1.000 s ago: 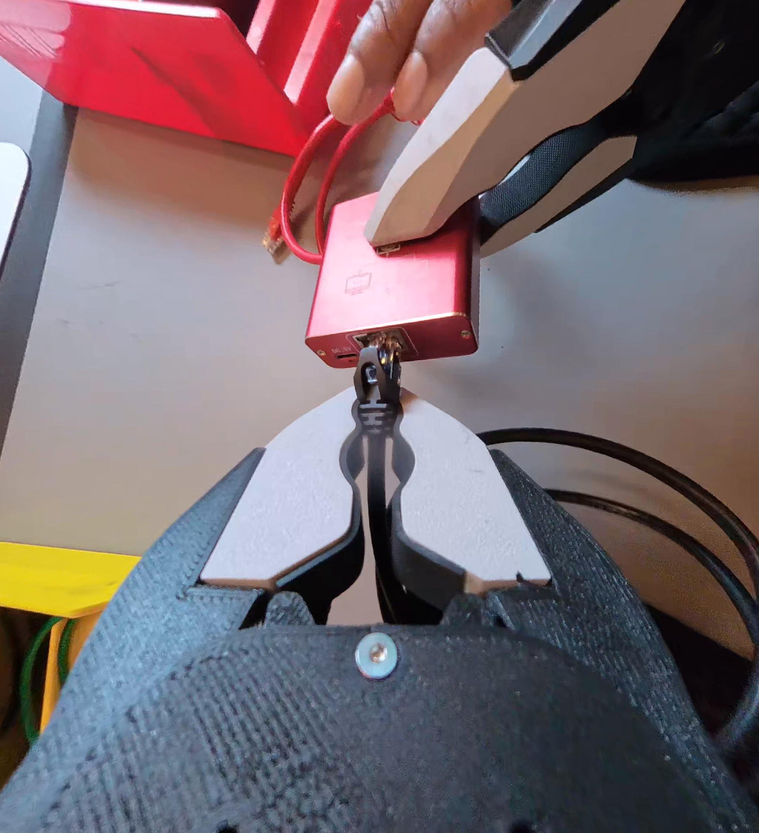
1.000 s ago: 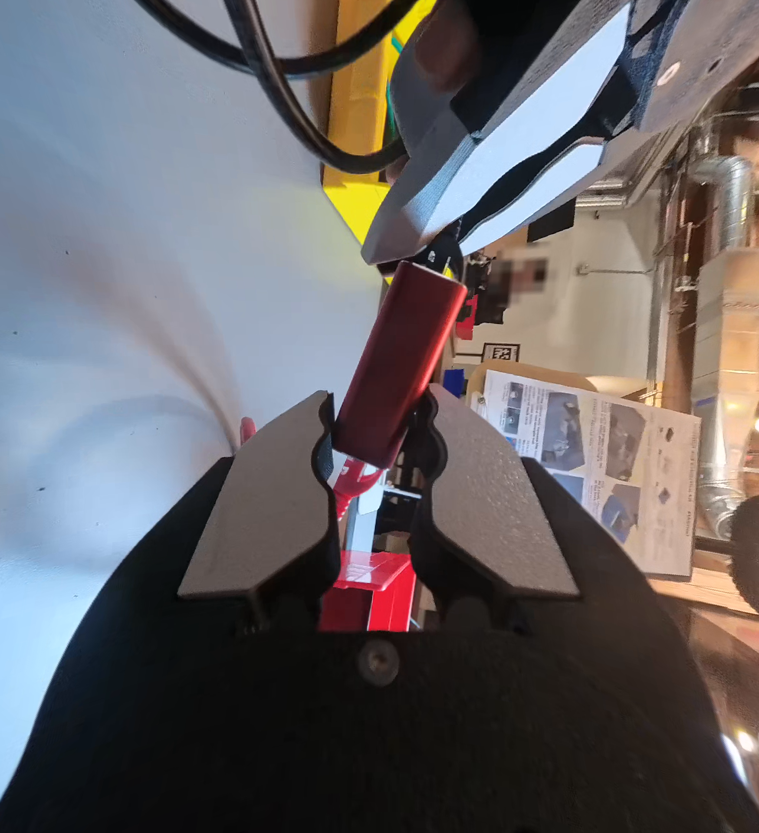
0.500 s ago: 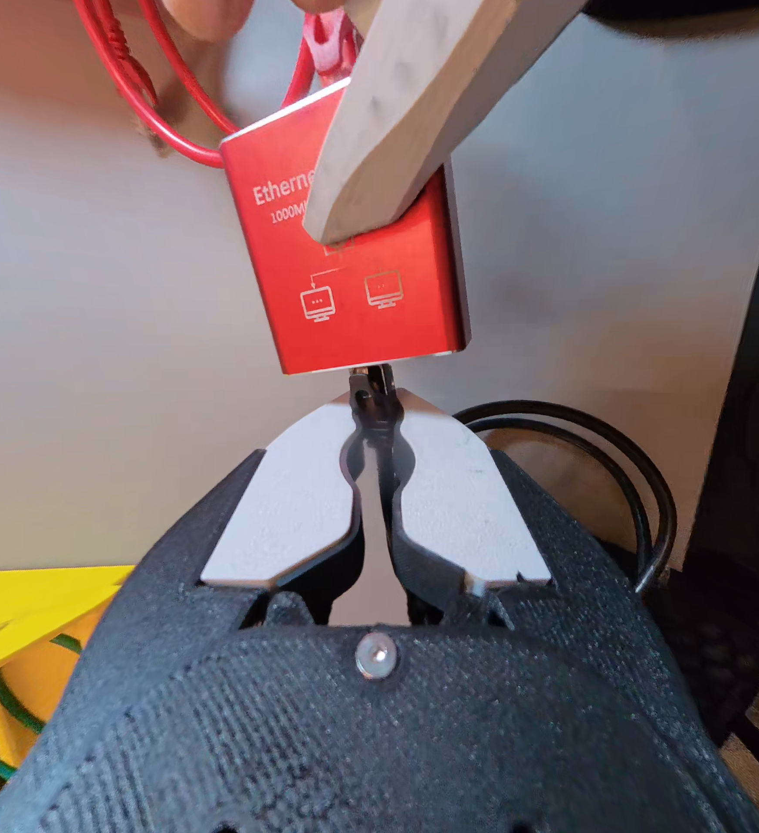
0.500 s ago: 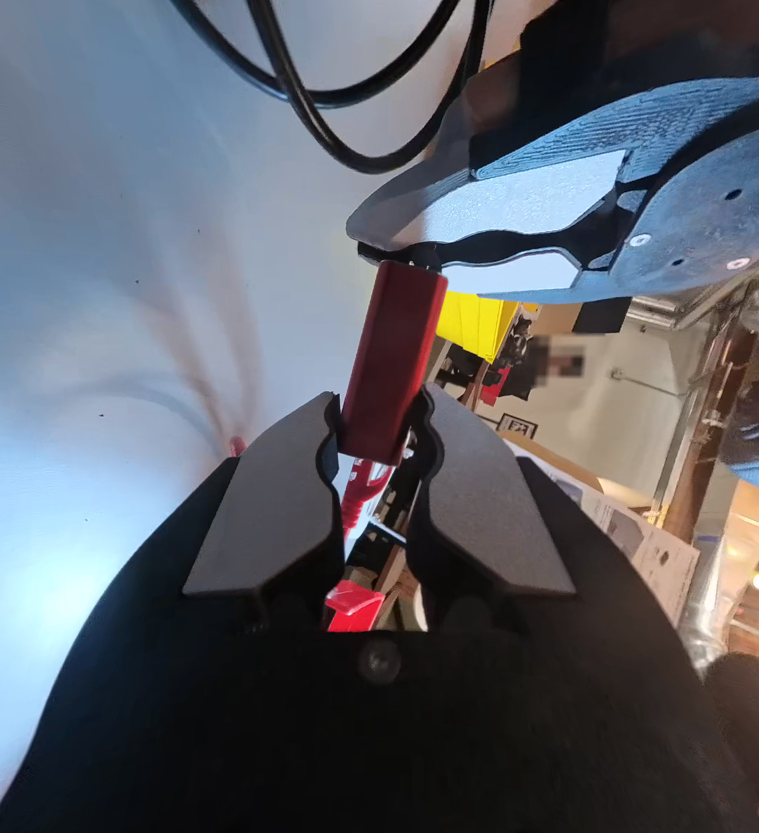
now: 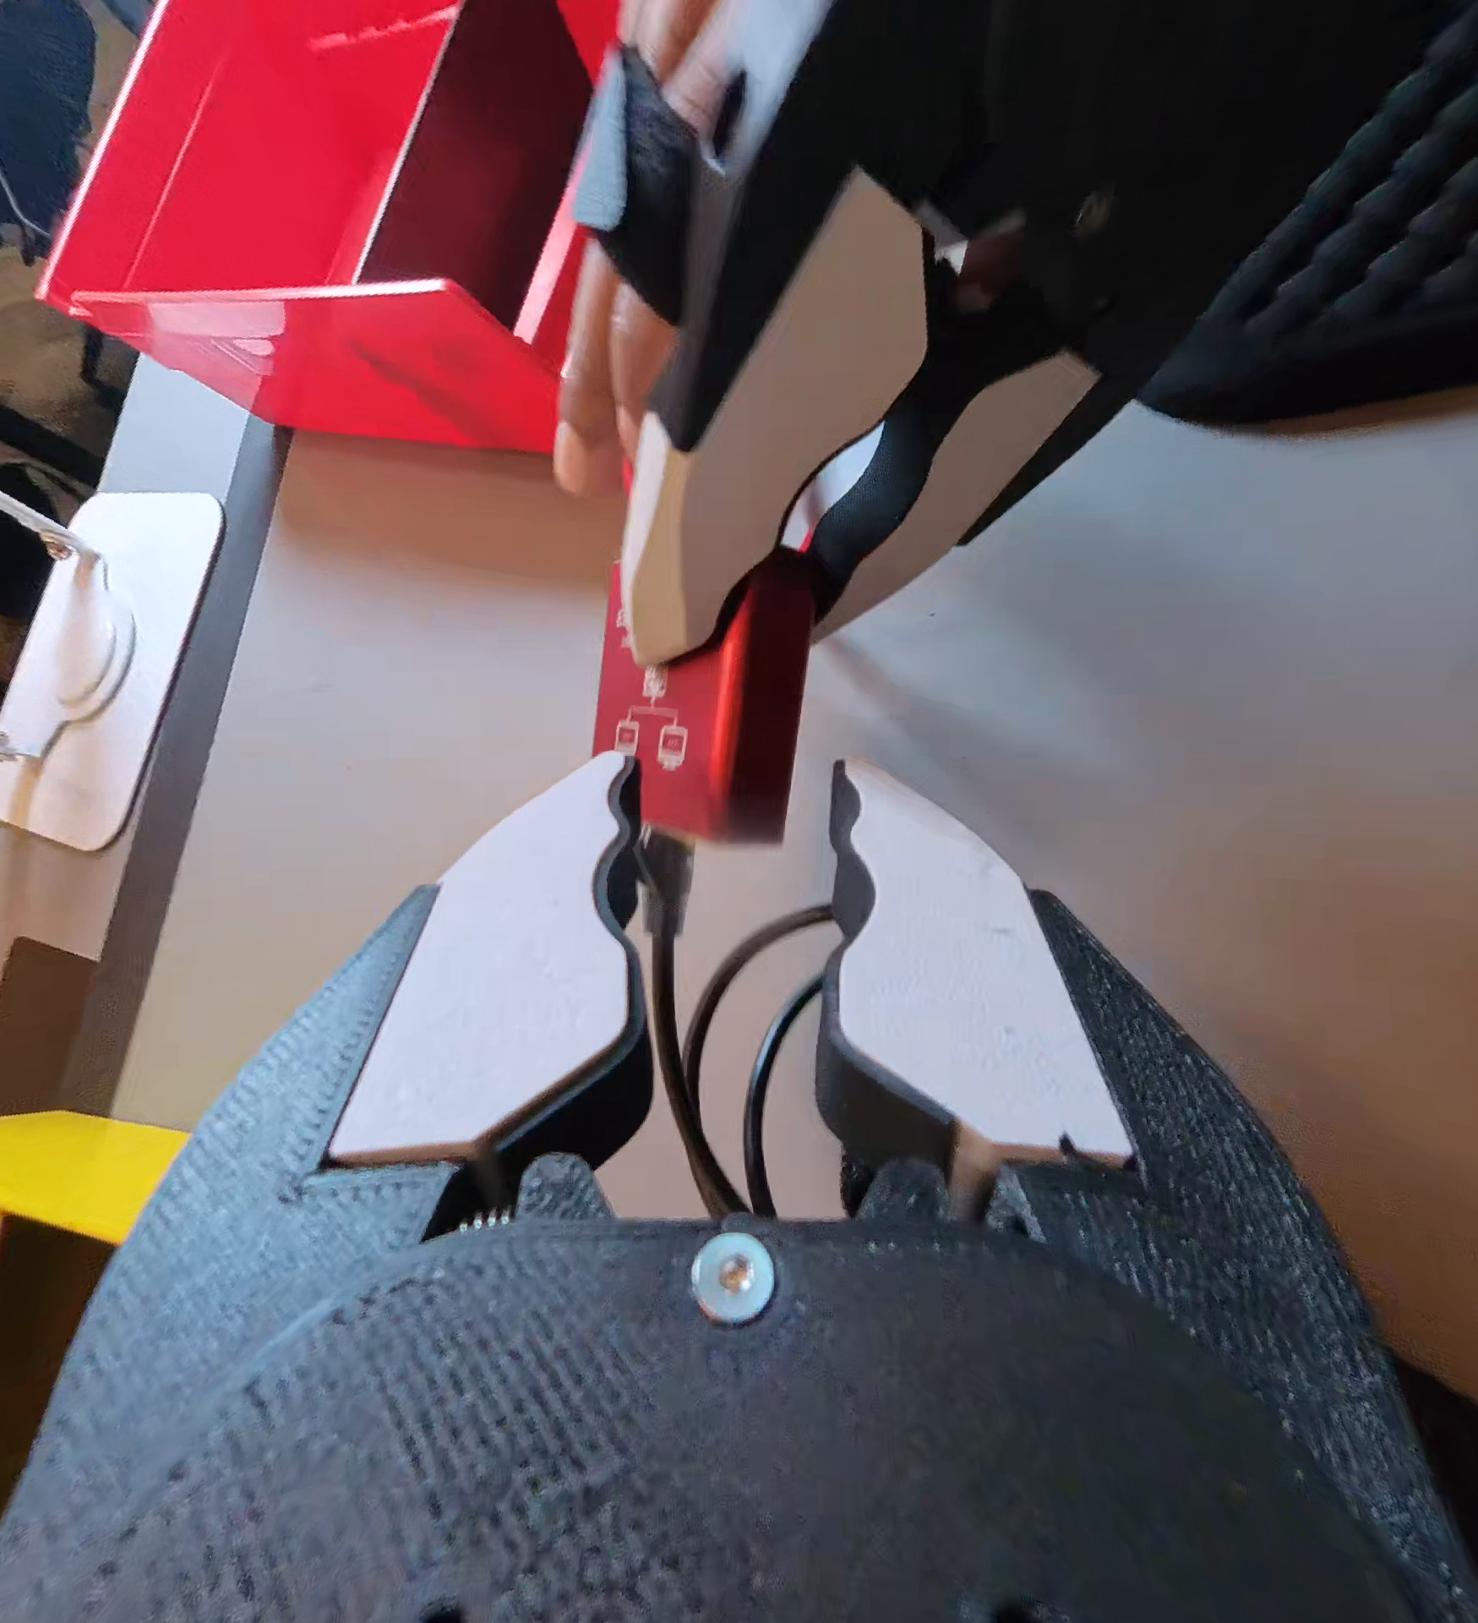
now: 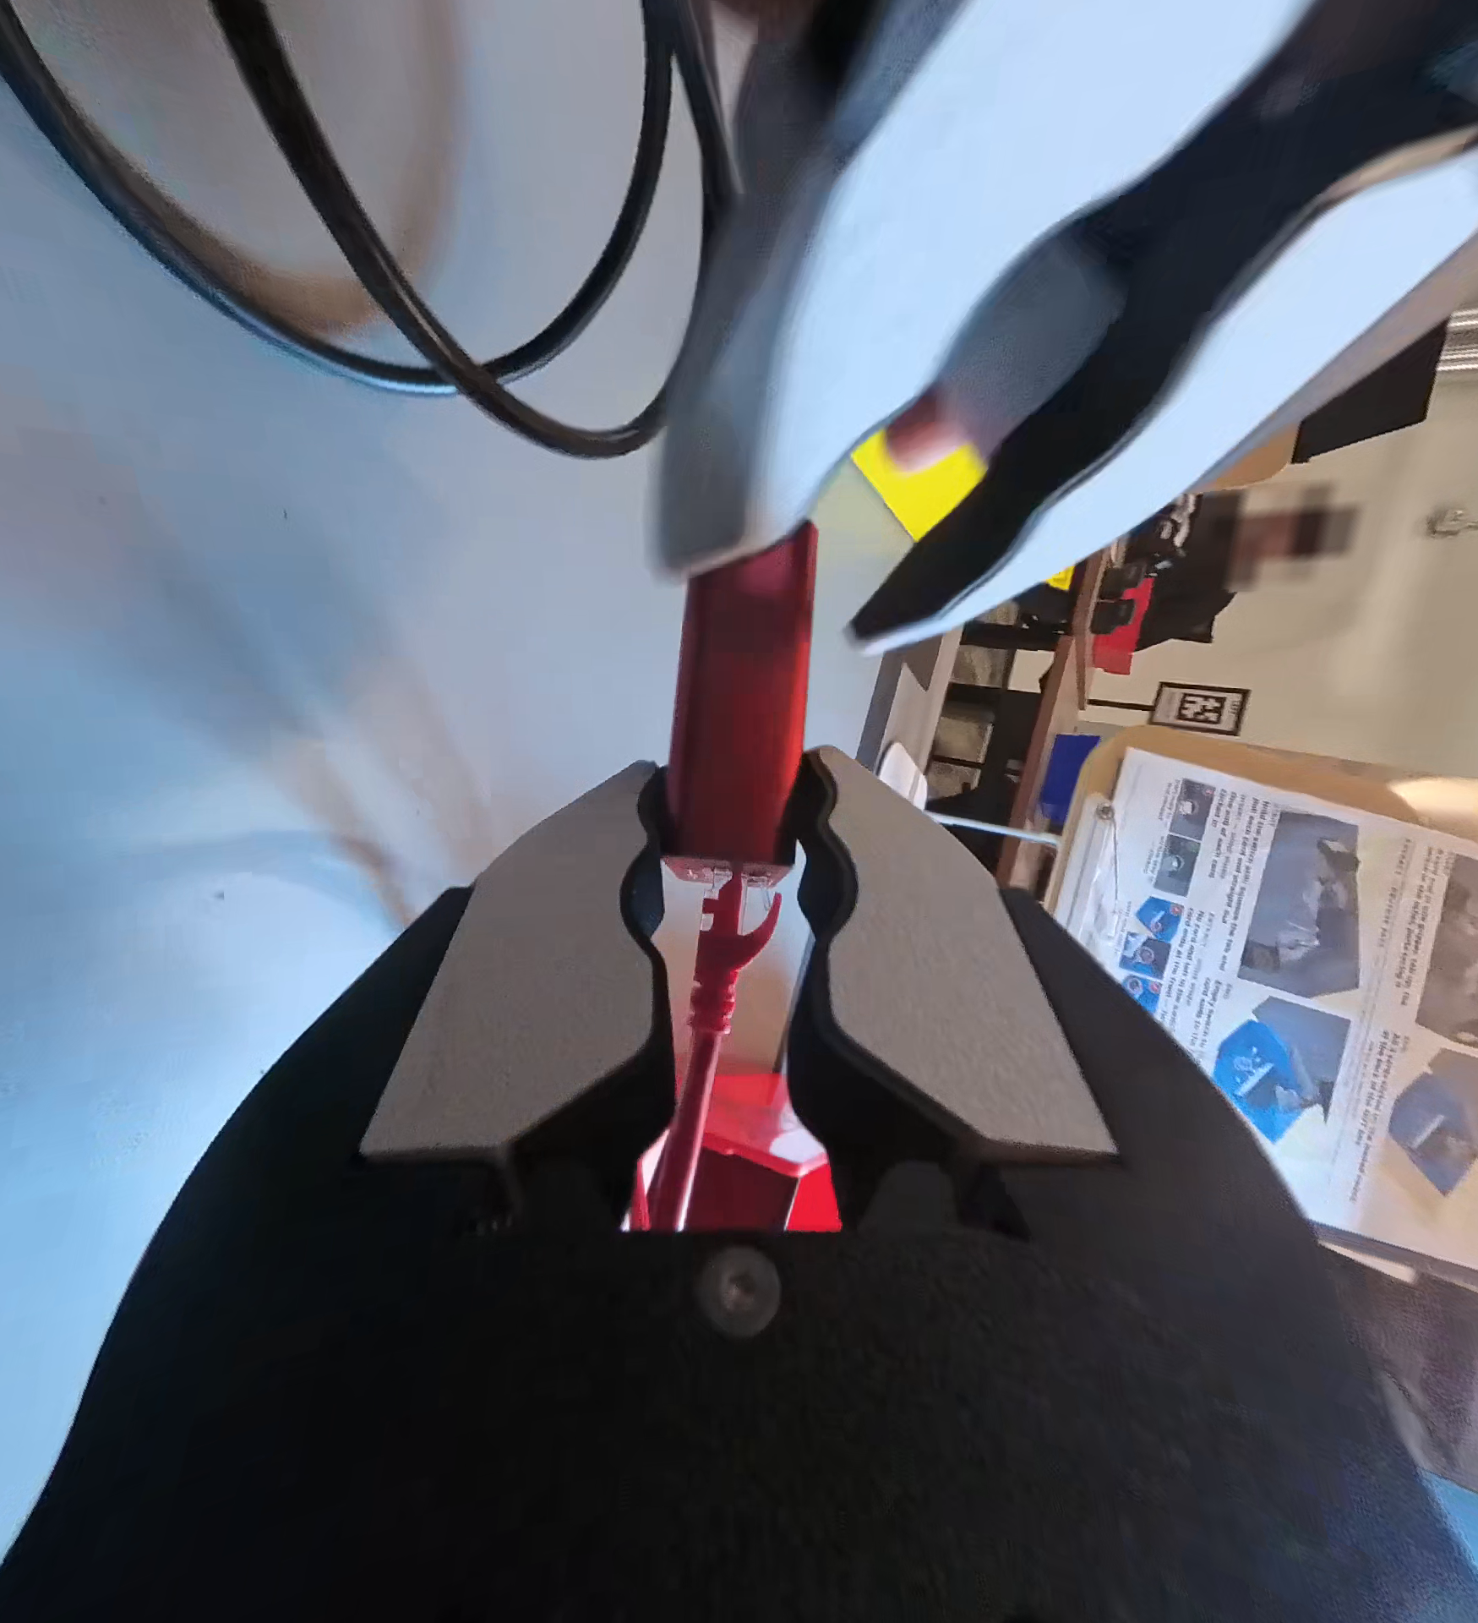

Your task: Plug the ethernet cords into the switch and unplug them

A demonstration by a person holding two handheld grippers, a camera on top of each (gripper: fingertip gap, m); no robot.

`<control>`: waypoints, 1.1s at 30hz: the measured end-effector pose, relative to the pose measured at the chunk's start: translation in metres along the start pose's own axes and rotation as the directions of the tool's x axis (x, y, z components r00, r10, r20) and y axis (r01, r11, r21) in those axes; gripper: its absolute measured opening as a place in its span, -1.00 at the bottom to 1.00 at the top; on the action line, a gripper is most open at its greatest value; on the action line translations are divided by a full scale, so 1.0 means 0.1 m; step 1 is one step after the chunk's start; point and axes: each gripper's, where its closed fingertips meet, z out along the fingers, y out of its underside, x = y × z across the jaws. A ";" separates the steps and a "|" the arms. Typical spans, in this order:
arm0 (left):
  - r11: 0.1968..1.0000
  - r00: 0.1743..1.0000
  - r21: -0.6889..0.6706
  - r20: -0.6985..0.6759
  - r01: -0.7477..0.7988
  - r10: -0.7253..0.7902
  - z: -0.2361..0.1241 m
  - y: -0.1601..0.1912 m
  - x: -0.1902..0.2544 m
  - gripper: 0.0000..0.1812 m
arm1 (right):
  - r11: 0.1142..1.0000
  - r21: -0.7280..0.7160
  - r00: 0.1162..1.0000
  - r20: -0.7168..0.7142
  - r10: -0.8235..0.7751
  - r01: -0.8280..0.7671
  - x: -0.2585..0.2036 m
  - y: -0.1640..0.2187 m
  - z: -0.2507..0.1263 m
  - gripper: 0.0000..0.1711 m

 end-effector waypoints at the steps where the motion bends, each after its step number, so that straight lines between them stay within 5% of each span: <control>1: 0.999 0.999 -0.023 0.021 -0.027 0.027 0.08 0.02 -0.01 -0.53 | 1.000 0.009 1.000 0.011 0.021 -0.022 0.05 -0.05 -0.02 -0.69; 5: 0.992 0.988 0.058 0.108 -0.113 0.106 0.12 -0.07 -0.15 -0.65 | 0.996 0.013 0.996 0.017 0.085 -0.085 0.21 -0.05 -0.13 -0.66; 9: 0.964 0.996 0.264 0.090 -0.011 -0.013 -0.04 -0.16 -0.34 -0.69 | 0.925 0.219 0.927 -0.146 0.345 -0.310 0.68 -0.01 -0.57 -0.49; 11: 0.925 0.995 0.370 0.006 0.087 -0.096 -0.13 -0.16 -0.37 -0.70 | 0.807 0.384 0.827 -0.163 0.537 -0.448 0.90 0.10 -0.92 -0.46; 15: 0.768 0.950 0.563 -0.236 0.305 -0.204 -0.34 -0.23 -0.40 -0.70 | 0.457 0.602 0.597 0.041 0.801 -0.655 0.98 0.61 -1.28 -0.48; 20: 0.393 0.830 0.740 -0.541 0.546 -0.135 -0.83 -0.49 -0.42 -0.70 | 0.108 0.587 0.359 0.330 0.873 -0.802 0.69 1.15 -1.02 -0.50; 23: 0.199 0.751 0.730 -0.657 0.654 -0.057 -1.07 -0.60 -0.47 -0.70 | 0.006 0.548 0.319 0.478 0.818 -0.836 0.61 0.96 -0.84 -0.51; 25: 0.085 0.677 0.675 -0.736 0.733 0.006 -1.17 -0.67 -0.50 -0.70 | 0.065 0.541 0.375 0.485 0.790 -0.838 0.59 0.63 -0.69 -0.50; 29: 0.037 0.677 0.676 -0.735 0.736 -0.031 -0.98 -0.75 -0.45 -0.70 | 0.076 0.598 0.468 0.535 0.703 -0.798 0.73 -0.28 -0.68 -0.36; 32: 0.022 0.660 0.660 -0.748 0.751 -0.070 -0.82 -0.76 -0.41 -0.70 | -0.051 0.585 0.382 0.590 0.711 -0.809 0.91 -0.56 -0.68 -0.40; 33: 0.009 0.656 0.657 -0.751 0.753 -0.068 -0.80 -0.75 -0.39 -0.70 | -0.065 0.583 0.347 0.565 0.748 -0.810 0.95 -0.52 -0.63 -0.60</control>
